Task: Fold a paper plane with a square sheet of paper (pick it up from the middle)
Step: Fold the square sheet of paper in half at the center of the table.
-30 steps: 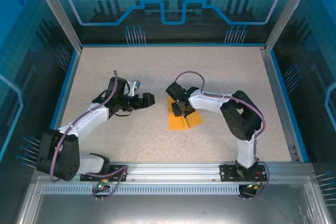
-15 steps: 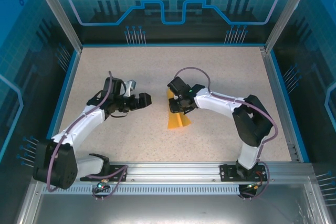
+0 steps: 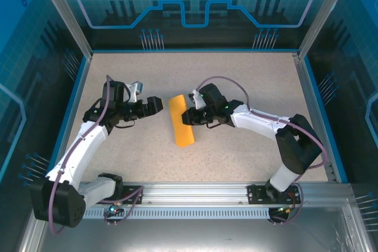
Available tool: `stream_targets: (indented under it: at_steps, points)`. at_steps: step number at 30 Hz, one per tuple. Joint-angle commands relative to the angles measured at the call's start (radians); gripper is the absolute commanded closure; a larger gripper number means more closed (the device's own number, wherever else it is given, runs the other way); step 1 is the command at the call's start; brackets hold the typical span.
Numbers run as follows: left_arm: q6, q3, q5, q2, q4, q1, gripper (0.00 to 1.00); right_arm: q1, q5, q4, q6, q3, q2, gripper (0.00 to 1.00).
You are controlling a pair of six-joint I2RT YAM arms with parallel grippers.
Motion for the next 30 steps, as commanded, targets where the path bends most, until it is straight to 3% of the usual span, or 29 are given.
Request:
stream_targets:
  at_steps: [1,18,25,30]
  points:
    - [-0.039,-0.013,0.064,0.035,0.036,-0.017,0.01,-0.050,-0.099,0.084,0.008,-0.073,0.013,0.77]
    - [-0.188,-0.082,0.017,0.224,0.324,-0.224,0.03,-0.179,-0.144,0.106,-0.093,-0.251,0.071,0.75]
    - [-0.240,-0.080,0.004,0.298,0.397,-0.282,0.09,-0.184,-0.142,0.065,-0.143,-0.234,0.087,0.73]
    - [-0.276,-0.094,-0.029,0.353,0.455,-0.307,0.19,-0.191,-0.142,0.038,-0.180,-0.231,0.101,0.72]
